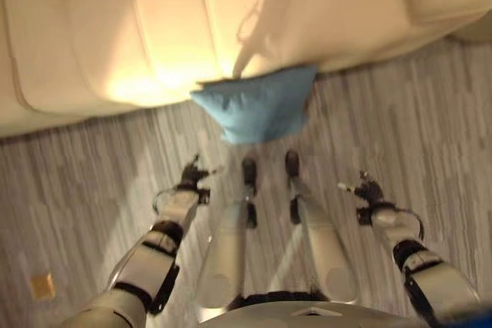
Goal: Pick up all the scattered cushions and arrange them neatly on the sofa.
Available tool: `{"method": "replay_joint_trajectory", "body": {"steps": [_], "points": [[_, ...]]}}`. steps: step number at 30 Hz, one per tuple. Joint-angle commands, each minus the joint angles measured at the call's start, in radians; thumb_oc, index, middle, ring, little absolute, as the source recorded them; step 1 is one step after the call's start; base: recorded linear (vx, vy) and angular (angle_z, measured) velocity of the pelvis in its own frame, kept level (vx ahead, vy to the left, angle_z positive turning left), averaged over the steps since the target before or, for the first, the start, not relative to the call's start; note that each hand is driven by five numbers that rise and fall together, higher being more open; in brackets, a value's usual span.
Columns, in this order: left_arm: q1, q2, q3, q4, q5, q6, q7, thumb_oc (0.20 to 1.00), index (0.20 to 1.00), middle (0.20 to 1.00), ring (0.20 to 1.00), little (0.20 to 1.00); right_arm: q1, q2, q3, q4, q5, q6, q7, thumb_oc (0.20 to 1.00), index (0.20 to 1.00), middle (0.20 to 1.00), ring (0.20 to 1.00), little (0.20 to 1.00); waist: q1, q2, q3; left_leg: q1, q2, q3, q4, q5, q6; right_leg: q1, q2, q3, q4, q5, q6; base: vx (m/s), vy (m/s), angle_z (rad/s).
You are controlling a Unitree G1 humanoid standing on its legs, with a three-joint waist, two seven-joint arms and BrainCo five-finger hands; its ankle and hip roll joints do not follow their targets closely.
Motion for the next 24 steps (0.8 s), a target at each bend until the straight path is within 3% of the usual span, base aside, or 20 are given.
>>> {"method": "replay_joint_trajectory", "body": {"steps": [1, 4, 8, 10, 11, 12, 13, 24], "points": [[0.097, -0.011, 0.011, -0.006, -0.064, -0.05, 0.087, 1.0, 1.0, 1.0, 1.0, 1.0, 0.099, -0.048, 0.015, -0.072, -0.018, -0.057, -0.111, 1.0, 1.0, 1.0, 1.0, 1.0, -0.001, 0.003, -0.177, -0.025, 0.007, -0.033, -0.028, 0.056, -0.085, -0.021, -0.021, 0.036, 0.073, -0.011, 0.092, -0.18, -0.111, 0.15], [-0.026, 0.014, 0.007, -0.056, -0.095, -0.082, 0.159, 1.0, 1.0, 1.0, 1.0, 1.0, -0.073, -0.082, 0.039, -0.153, -0.063, -0.11, -0.249, 1.0, 1.0, 1.0, 1.0, 1.0, 0.004, 0.03, -0.123, -0.219, 0.026, -0.063, 0.018, 0.091, -0.104, -0.224, -0.029, 0.027, 0.153, -0.009, 0.09, -0.17, -0.13, 0.13], [-0.156, 0.07, -0.002, -0.067, -0.154, -0.082, 0.146, 1.0, 1.0, 1.0, 1.0, 1.0, -0.223, -0.122, 0.057, -0.185, 0.007, -0.11, -0.236, 1.0, 1.0, 1.0, 1.0, 1.0, 0.003, 0.039, -0.089, -0.323, 0.038, -0.08, 0.044, 0.079, -0.126, -0.339, -0.038, 0.029, 0.219, -0.04, 0.093, -0.04, -0.084, 0.26], [-0.292, 0.13, -0.014, -0.086, -0.209, -0.092, 0.128, 1.0, 1.0, 1.0, 1.0, 1.0, -0.357, -0.156, 0.088, -0.215, 0.06, -0.114, -0.223, 1.0, 1.0, 1.0, 1.0, 1.0, -0.003, 0.039, -0.069, -0.441, 0.043, -0.08, 0.033, 0.135, -0.136, -0.461, -0.04, 0.03, 0.229, 0.0, 0.095, -0.06, -0.061, 0.15], [-0.31, 0.134, -0.02, -0.087, -0.217, -0.092, 0.127, 1.0, 1.0, 1.0, 1.0, 1.0, -0.373, -0.159, 0.094, -0.214, 0.068, -0.112, -0.221, 1.0, 1.0, 1.0, 1.0, 1.0, -0.006, 0.037, -0.074, -0.441, 0.041, -0.083, 0.035, 0.108, -0.14, -0.463, -0.041, 0.033, 0.237, -0.029, 0.099, -0.07, -0.017, 0.04], [-0.34, 0.143, -0.026, -0.084, -0.226, -0.093, 0.123, 1.0, 1.0, 1.0, 1.0, 1.0, -0.392, -0.16, 0.096, -0.209, 0.087, -0.113, -0.219, 1.0, 1.0, 1.0, 1.0, 1.0, -0.008, 0.036, -0.065, -0.469, 0.04, -0.08, 0.031, 0.141, -0.137, -0.489, -0.039, 0.032, 0.231, 0.0, 0.096, 0.07, -0.002, 0.03], [-0.363, 0.151, -0.033, -0.093, -0.232, -0.094, 0.121, 1.0, 1.0, 1.0, 1.0, 1.0, -0.406, -0.166, 0.098, -0.203, 0.1, -0.111, -0.211, 1.0, 1.0, 1.0, 1.0, 1.0, -0.01, 0.035, -0.072, -0.473, 0.036, -0.086, 0.03, 0.113, -0.141, -0.496, -0.04, 0.037, 0.239, -0.028, 0.1, 0.02, 0.006, 0.03], [-0.569, 0.164, -0.089, 0.005, -0.234, -0.04, 0.13, 1.0, 1.0, 1.0, 1.0, 1.0, -0.557, -0.182, 0.133, -0.138, 0.217, -0.104, -0.168, 1.0, 1.0, 1.0, 1.0, 1.0, -0.03, 0.023, -0.062, -0.612, 0.025, -0.062, 0.088, 0.092, -0.119, -0.627, -0.028, 0.064, 0.266, -0.023, 0.111, 0.03, 0.033, -0.02]]}}
